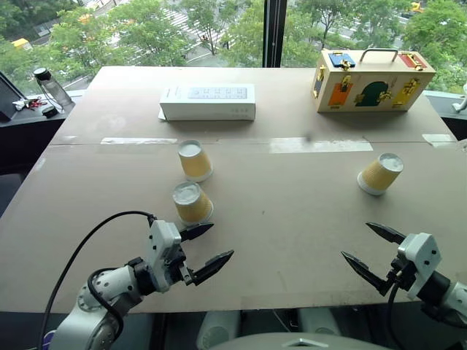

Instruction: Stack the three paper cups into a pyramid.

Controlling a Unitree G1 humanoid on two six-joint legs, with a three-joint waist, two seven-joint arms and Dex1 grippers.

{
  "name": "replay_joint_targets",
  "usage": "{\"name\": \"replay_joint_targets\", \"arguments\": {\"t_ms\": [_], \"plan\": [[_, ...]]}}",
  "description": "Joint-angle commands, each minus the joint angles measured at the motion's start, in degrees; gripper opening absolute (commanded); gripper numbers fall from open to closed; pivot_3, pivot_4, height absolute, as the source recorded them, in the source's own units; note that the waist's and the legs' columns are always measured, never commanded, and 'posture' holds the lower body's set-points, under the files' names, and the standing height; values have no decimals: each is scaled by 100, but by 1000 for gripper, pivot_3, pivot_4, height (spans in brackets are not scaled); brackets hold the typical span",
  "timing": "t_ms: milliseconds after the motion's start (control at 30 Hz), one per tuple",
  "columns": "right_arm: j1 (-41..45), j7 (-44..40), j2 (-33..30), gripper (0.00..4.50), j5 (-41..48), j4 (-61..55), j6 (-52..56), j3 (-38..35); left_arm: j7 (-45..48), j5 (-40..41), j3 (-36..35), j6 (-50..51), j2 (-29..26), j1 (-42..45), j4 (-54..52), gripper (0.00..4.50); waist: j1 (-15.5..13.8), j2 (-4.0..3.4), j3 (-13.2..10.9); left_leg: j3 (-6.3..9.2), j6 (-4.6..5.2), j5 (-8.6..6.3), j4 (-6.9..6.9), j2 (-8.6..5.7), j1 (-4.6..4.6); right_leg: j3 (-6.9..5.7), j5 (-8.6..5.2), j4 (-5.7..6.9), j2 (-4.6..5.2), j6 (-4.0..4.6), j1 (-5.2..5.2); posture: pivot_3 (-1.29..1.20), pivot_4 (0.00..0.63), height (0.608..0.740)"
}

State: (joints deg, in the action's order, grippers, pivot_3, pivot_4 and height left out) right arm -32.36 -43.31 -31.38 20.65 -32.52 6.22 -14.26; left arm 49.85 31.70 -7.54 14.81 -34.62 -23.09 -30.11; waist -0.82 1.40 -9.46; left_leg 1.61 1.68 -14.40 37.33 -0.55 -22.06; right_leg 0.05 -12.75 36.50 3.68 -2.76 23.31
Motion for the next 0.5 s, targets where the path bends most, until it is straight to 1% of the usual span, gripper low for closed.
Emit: {"name": "replay_joint_targets", "arguments": {"t_ms": [33,167,267,400,500], "plan": [[153,22,39,4464,-4,-79,-109,112,-60,134,-147,-31,75,-35,-83,4500,1,0,0,0,0,0,0,0,0,0,0,0,0,0,0,0,150,740],[476,-23,132,4464,185,-386,-180,373,-14,215,-426,-379,375,-270,130,4500,27,-2,1,-4,0,0,0,6,2,3,0,-1,-2,0,0,0,150,740],[509,-406,145,4464,552,-664,-428,587,-92,363,-798,-565,641,-460,418,4500,11,-4,-1,-1,0,0,-1,6,-1,-2,0,-2,-2,0,2,0,150,740],[559,-736,-137,4464,1037,-952,-212,661,-280,483,-1220,-668,929,-594,646,4500,-5,-1,0,8,2,-1,0,6,-11,-14,0,-12,-1,-1,2,0,150,740],[603,-855,-313,4464,1234,-1046,-136,654,-323,315,-1378,-881,1008,-594,835,4500,-8,13,9,14,4,-3,6,3,-14,-21,1,-20,2,-1,0,0,150,740]]}}
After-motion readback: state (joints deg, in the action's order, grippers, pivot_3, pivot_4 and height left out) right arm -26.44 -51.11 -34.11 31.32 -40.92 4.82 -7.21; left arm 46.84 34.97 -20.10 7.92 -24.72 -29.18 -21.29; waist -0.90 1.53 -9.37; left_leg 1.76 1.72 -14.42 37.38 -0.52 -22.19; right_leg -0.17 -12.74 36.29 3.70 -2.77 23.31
